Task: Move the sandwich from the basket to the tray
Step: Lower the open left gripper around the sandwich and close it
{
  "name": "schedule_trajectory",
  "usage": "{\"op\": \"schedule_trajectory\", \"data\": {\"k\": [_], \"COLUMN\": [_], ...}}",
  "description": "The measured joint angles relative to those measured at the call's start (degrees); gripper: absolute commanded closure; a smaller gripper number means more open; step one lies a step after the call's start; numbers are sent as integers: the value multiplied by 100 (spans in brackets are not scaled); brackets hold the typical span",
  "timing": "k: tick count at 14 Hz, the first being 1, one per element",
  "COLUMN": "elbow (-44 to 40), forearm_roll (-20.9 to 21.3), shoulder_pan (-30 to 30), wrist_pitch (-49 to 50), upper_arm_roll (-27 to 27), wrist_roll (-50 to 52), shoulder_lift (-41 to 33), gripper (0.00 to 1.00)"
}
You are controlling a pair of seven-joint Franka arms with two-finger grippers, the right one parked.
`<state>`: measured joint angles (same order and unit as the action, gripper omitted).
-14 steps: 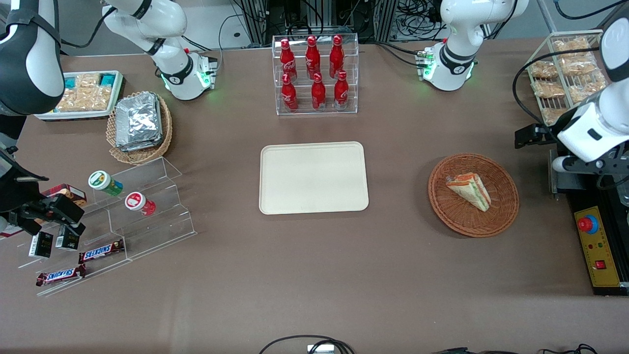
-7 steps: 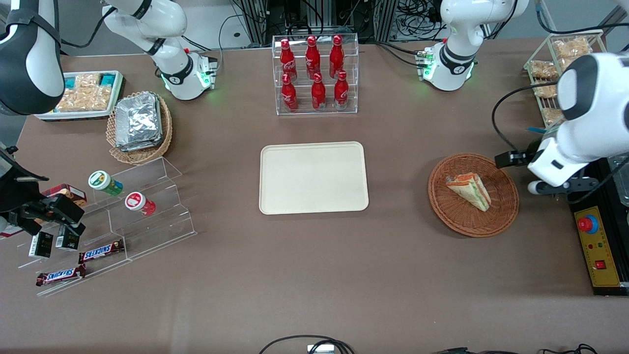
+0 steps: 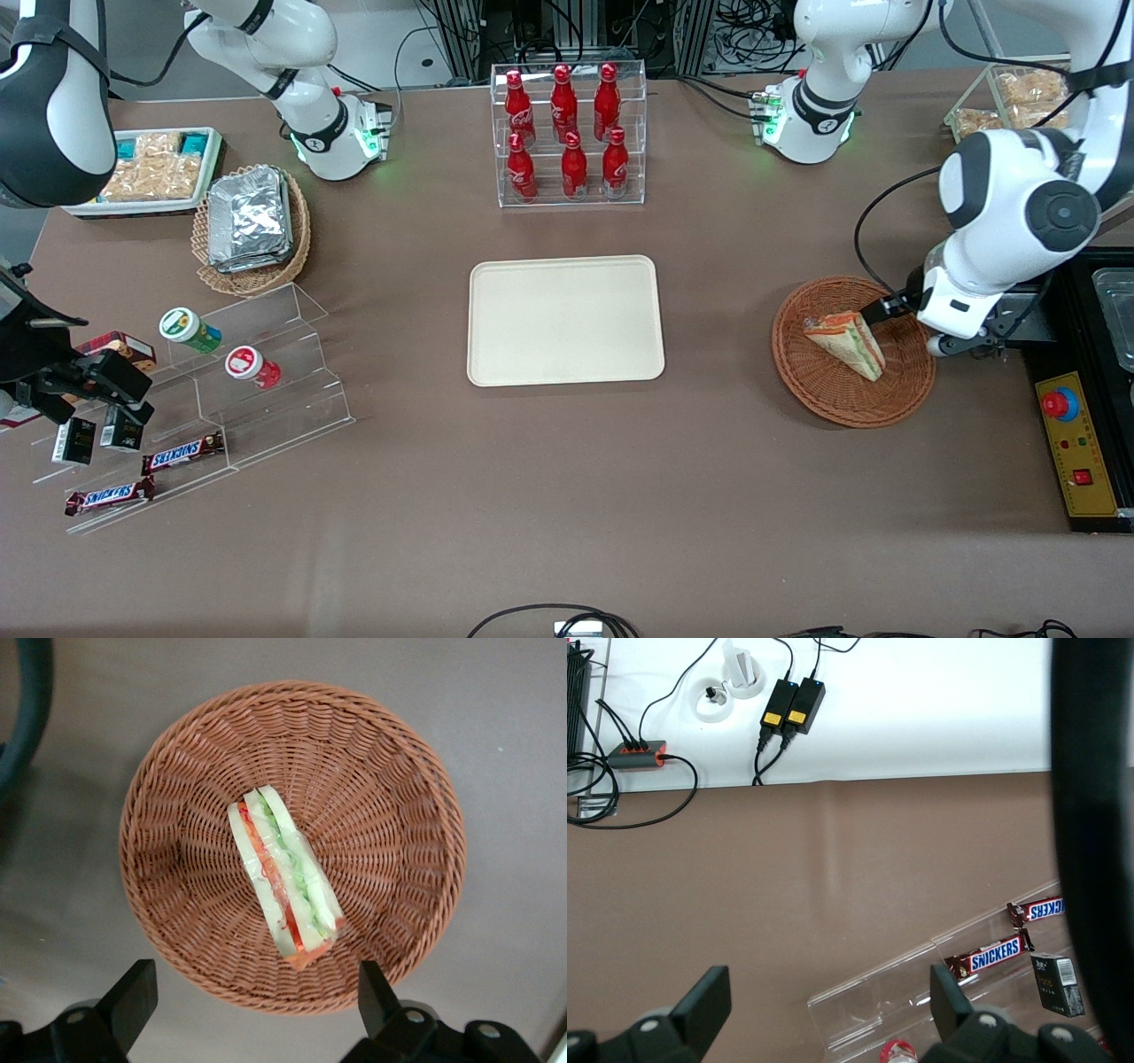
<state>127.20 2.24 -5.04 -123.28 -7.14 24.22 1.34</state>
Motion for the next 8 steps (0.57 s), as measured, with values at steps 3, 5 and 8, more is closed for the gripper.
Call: {"op": "schedule_trajectory", "data": {"k": [3, 5, 8], "elbow": [471, 728, 929], "forearm_roll": [0, 0, 0], "shoulder_pan": [0, 0, 5], "wrist_pitch": [-661, -1088, -1555], "upper_arm_roll": [0, 0, -3], "wrist_roll": [507, 791, 1135], "shoulder_lift": [8, 46, 196], "gripper": [0, 0, 0]}}
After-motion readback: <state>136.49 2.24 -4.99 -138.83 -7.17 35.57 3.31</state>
